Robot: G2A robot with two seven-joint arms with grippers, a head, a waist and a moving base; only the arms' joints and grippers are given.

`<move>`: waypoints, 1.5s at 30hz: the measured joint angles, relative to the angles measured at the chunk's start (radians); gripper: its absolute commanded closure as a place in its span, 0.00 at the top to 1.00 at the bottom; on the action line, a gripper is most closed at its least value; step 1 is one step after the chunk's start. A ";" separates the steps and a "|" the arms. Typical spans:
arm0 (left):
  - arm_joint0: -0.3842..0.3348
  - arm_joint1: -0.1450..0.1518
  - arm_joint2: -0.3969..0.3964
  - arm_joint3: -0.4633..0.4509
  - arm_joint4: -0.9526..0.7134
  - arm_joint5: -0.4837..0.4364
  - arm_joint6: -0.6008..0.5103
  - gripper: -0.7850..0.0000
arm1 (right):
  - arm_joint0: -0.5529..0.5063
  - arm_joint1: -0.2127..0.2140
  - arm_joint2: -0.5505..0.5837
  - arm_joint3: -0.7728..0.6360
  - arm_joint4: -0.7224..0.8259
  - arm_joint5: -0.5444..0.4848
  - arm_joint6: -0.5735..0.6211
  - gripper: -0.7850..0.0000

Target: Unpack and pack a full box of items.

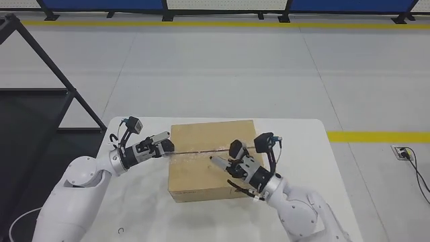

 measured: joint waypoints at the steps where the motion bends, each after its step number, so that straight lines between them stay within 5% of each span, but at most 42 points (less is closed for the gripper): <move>1: 0.000 0.000 0.001 0.000 0.002 -0.001 -0.002 1.00 | -0.007 0.004 0.017 -0.005 0.005 -0.001 0.024 1.00; 6: -0.002 0.000 0.000 0.008 0.010 -0.004 -0.006 1.00 | -0.024 0.012 0.054 0.000 0.015 0.004 0.041 1.00; 13: 0.000 0.003 -0.006 0.004 0.015 -0.003 -0.009 1.00 | -0.004 0.002 0.071 0.067 0.138 0.048 -0.092 1.00; 45: -0.005 0.003 -0.012 0.009 0.026 0.003 0.002 1.00 | 0.101 -0.028 -0.006 0.237 0.337 0.137 -0.097 1.00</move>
